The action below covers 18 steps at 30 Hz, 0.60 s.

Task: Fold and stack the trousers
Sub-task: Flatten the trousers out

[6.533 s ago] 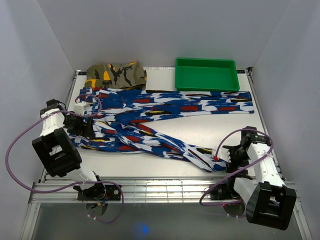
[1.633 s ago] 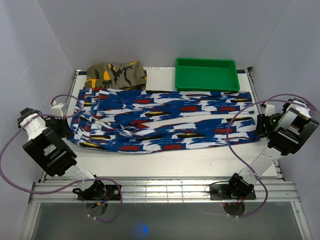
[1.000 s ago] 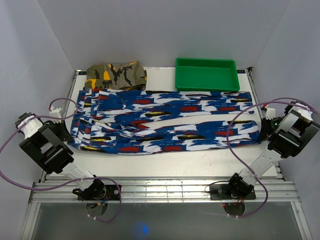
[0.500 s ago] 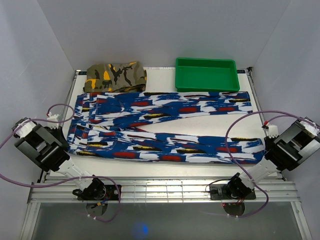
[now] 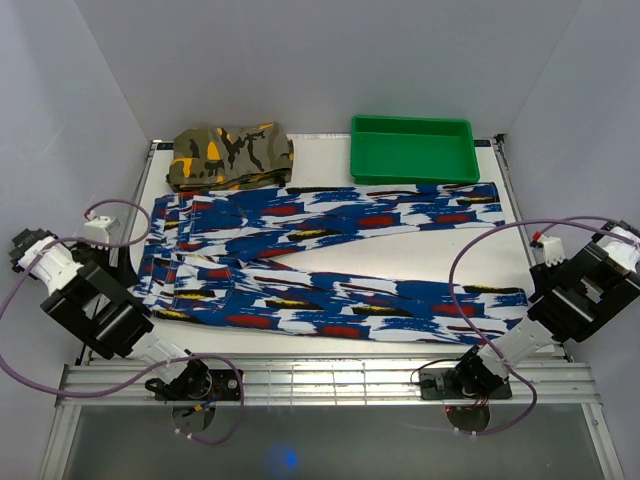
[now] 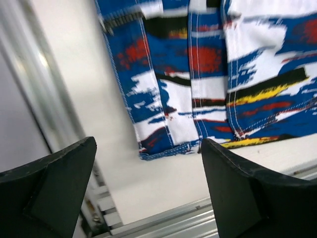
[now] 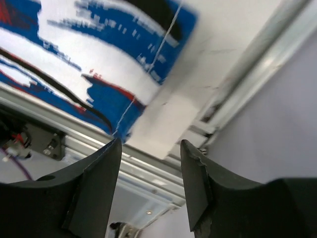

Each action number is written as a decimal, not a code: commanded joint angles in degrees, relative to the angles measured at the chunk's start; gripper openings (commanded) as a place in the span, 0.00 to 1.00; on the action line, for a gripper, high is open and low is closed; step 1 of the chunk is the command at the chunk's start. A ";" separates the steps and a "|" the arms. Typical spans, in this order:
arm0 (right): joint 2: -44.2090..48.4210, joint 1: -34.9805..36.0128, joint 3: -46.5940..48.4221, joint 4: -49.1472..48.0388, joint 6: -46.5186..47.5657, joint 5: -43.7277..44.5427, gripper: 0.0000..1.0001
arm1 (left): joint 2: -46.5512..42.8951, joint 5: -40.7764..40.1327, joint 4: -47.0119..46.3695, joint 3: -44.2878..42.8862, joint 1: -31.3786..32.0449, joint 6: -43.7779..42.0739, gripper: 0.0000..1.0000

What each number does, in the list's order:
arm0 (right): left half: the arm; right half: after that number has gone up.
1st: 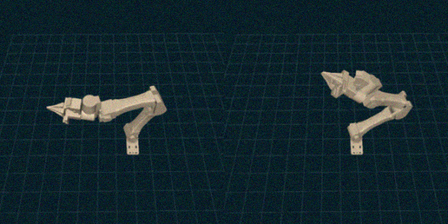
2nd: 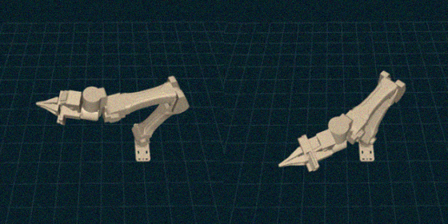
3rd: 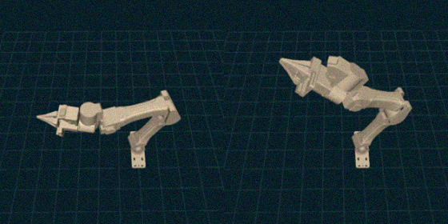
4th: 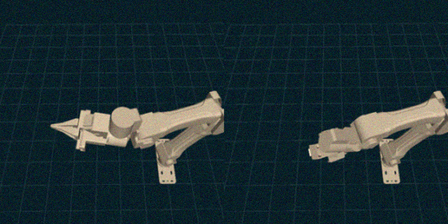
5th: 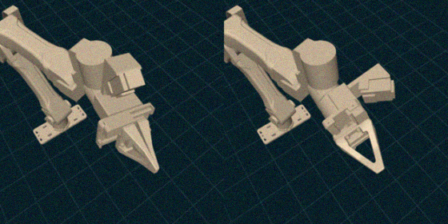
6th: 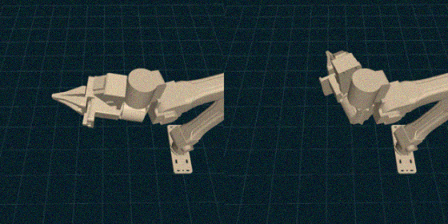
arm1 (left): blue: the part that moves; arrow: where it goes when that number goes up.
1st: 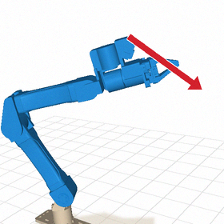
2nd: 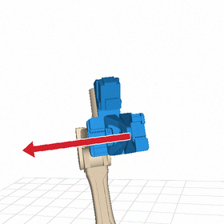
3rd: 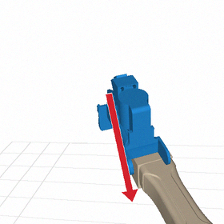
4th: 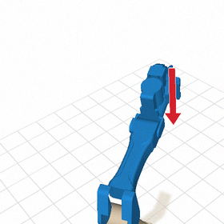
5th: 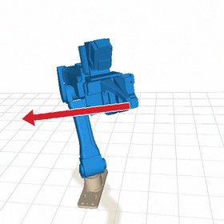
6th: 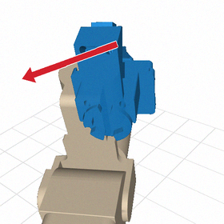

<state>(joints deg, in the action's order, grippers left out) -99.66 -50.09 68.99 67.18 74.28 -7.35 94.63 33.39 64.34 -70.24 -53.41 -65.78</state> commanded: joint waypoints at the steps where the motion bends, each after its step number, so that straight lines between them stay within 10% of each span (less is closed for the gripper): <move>1: 3.76 4.02 7.65 -1.96 -2.29 -7.40 0.56 | -6.91 9.67 1.58 -4.99 2.07 1.34 0.98; 9: 5.35 21.23 0.54 -8.72 -11.34 -8.64 0.33 | -9.47 6.96 -7.98 2.64 24.04 18.98 0.74; 18: -0.26 28.38 -13.09 -25.94 -15.22 -0.04 0.20 | -3.84 -1.03 -16.43 12.48 26.69 24.38 0.52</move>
<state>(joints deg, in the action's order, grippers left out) -97.43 -22.31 58.30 50.39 61.58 -11.51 91.77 35.92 52.40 -59.96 -26.37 -44.12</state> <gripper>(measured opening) 0.212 0.526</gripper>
